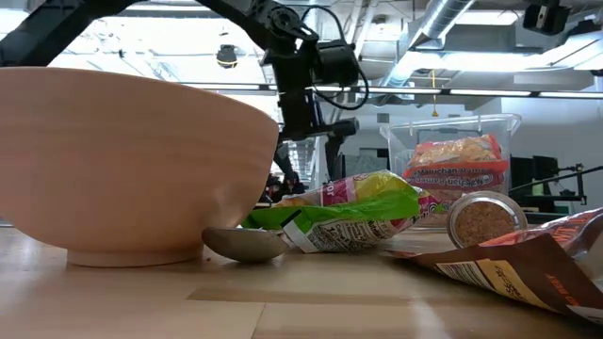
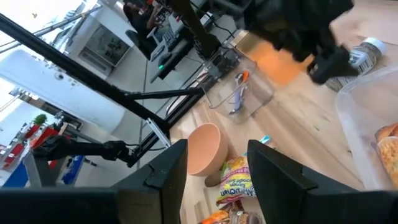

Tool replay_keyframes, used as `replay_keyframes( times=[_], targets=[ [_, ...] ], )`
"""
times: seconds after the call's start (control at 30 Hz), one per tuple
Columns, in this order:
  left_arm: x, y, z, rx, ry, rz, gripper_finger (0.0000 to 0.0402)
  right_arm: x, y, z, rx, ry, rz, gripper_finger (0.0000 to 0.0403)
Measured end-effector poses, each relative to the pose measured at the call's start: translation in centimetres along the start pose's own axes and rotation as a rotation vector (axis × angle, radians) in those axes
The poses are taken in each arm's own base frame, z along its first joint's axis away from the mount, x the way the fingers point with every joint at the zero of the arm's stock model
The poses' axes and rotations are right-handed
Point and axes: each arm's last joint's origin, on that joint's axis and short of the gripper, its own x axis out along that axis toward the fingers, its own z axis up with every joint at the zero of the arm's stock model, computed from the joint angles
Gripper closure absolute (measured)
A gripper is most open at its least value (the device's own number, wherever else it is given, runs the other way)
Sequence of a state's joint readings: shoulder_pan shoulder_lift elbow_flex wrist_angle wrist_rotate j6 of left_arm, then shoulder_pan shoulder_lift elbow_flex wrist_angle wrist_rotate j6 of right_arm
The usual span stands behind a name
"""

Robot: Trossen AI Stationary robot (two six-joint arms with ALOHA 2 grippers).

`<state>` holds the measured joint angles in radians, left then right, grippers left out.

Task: Pick & Place Food Item
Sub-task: Put the white seasoning bottle into the orange bin

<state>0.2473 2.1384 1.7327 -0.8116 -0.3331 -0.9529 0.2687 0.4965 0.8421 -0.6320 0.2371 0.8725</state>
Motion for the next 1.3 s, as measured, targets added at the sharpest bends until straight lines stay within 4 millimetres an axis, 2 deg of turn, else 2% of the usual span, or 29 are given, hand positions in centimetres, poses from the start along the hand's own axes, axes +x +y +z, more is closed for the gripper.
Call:
replay_keyframes(
  times=[0.27, 0.77, 1.1, 1.3],
  targets=[
    [0.2, 0.0, -1.9, -0.121, 0.026, 0.043, 0.0064, 0.0, 0.0, 0.0, -0.014, -0.001, 0.0, 0.024],
    [1.6, 0.6, -2.7, -0.187, 0.016, 0.046, 0.0073, 0.0, 0.0, 0.0, -0.024, -0.001, 0.0, 0.024],
    [2.3, 0.7, -3.1, -0.195, 0.005, 0.026, 0.0114, 0.0, 0.0, 0.0, -0.034, -0.001, 0.0, 0.024],
    [2.3, 0.7, -3.1, -0.194, 0.002, 0.027, 0.0159, 0.0, 0.0, 0.0, -0.034, -0.001, 0.0, 0.024]
  ],
)
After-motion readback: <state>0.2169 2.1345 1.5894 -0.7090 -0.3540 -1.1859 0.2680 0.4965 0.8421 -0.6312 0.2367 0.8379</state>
